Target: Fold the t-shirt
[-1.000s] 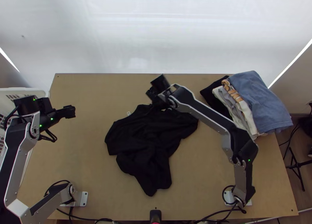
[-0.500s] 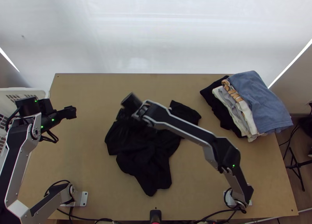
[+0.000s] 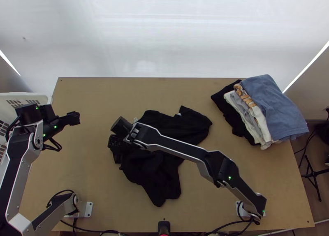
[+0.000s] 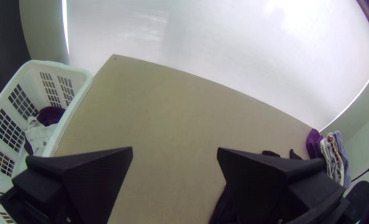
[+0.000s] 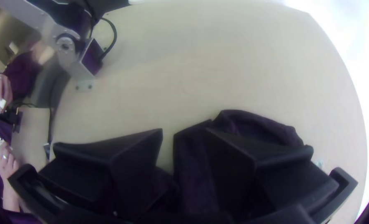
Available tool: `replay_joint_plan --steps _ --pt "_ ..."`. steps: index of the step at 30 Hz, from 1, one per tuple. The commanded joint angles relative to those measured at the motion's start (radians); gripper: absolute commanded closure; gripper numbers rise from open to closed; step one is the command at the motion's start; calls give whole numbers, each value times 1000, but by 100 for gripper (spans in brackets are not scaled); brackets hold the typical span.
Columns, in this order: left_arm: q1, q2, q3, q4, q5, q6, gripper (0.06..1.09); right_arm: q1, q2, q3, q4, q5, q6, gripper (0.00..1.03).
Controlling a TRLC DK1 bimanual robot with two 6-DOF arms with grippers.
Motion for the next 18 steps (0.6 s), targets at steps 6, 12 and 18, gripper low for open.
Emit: replay_joint_plan --steps 6,12,18 --pt "39 -16 -13 6 0 12 10 3 119 100 85 54 -4 54" --pt "43 -13 -14 7 0 19 10 -31 151 138 90 68 1 54" --pt "43 2 -13 24 2 19 10 -65 170 140 85 73 2 54"
